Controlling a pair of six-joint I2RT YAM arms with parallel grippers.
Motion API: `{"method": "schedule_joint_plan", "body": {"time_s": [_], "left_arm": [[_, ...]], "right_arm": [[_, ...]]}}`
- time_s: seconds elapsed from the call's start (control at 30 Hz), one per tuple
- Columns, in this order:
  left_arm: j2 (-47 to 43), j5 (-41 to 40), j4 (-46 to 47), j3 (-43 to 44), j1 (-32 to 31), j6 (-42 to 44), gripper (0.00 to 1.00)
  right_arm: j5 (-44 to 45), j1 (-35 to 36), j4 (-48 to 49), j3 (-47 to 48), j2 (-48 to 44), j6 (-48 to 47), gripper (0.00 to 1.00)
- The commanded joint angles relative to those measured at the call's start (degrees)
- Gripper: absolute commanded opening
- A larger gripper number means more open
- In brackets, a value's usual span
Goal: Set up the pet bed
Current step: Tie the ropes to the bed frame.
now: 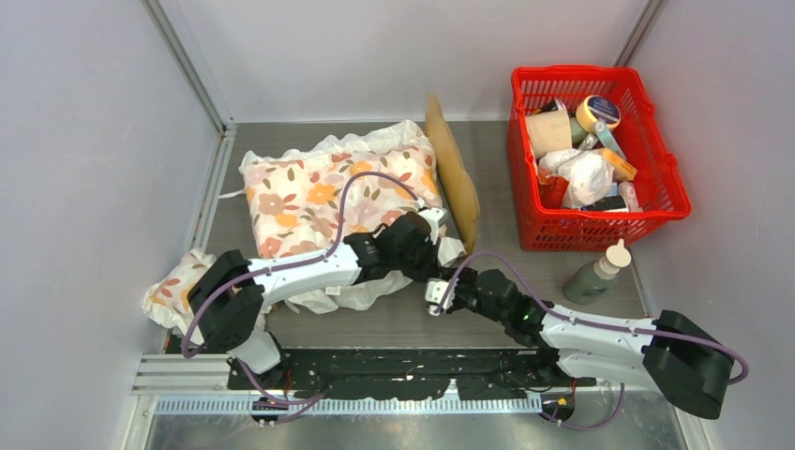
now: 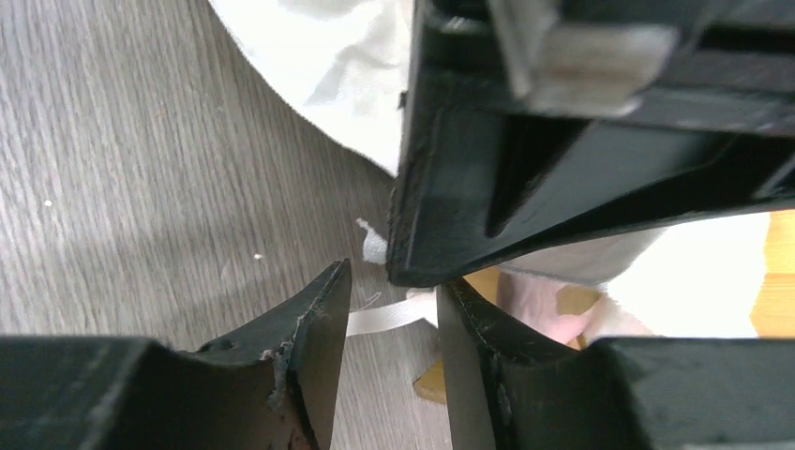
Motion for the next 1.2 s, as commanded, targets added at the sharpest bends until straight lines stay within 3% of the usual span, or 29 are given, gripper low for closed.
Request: {"method": "schedule_joint_plan", "body": {"time_s": [0.0,0.07,0.17,0.23,0.4,0.67,0.97,1.17], "left_arm": [[-2.1,0.3,1.6,1.1,0.2,-0.2,0.00],[-2.4,0.2,1.6,1.1,0.2,-0.2,0.00],[-2.5,0.3,1.4,1.5,0.1,0.6,0.00],[-3.0,-0.1,1.3,1.7,0.2,1.9,0.10],[-6.5,-2.3,3.1,1.0,0.1,6.5,0.32],[-18.3,-7.7,21.2,-10.6,0.1,14.9,0.46],[-20.4,8.0,21.8,-15.3,0.1,29.8,0.38],[-22.0,11.0,30.9,-24.9,0.0,26.4,0.34]], "right_arm": [[0.0,0.4,8.4,0.3,0.1,-0.7,0.43],[0.0,0.4,9.0,0.8,0.7,0.0,0.36],[-2.7,0.4,8.2,2.5,1.4,4.4,0.10],[-3.5,0.4,9.6,2.9,1.8,10.8,0.06],[-3.9,0.6,15.5,-1.3,0.4,27.7,0.05],[4.3,0.6,19.3,-5.0,-2.3,39.2,0.05],[7.9,0.6,25.5,-6.0,1.0,53.5,0.05],[8.6,0.6,28.2,-6.5,1.1,60.4,0.05]]}}
